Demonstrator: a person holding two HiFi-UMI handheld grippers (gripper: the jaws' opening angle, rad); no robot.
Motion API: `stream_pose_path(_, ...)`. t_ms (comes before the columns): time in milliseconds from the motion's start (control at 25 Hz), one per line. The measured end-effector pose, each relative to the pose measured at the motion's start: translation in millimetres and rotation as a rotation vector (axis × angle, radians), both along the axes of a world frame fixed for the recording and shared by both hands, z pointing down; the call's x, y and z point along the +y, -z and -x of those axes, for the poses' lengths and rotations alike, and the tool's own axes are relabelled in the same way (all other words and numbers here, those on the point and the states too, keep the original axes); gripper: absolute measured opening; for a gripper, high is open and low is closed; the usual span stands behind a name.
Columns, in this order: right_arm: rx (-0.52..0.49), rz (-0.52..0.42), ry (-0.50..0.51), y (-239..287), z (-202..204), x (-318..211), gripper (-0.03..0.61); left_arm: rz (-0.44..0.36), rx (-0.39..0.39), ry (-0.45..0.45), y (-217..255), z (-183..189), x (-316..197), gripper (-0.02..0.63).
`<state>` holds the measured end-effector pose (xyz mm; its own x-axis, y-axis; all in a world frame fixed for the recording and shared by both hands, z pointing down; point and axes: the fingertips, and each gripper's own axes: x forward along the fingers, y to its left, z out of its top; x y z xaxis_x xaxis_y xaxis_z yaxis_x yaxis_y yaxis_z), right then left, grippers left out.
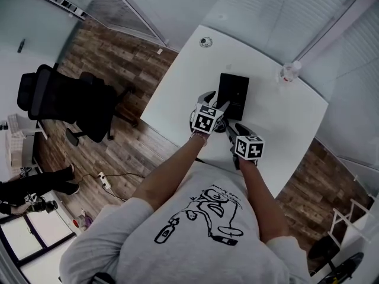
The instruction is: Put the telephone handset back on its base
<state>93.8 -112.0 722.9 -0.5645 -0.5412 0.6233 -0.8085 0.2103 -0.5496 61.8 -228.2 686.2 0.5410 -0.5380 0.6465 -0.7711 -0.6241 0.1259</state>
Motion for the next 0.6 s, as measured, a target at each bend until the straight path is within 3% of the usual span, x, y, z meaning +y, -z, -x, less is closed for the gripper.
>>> stream_pose_path(320, 0.138, -0.239, 0.001, 79.3, -49.1, -3.5, 0.142, -0.055, 0.104, 0.021, 45.8, 33.1, 33.5, 0.248)
stream_pose_path(600, 0.227, -0.415, -0.002, 160.5, -70.0, 4.8, 0.097, -0.161, 0.206, 0.014, 120.7, 50.0, 59.9, 0.182)
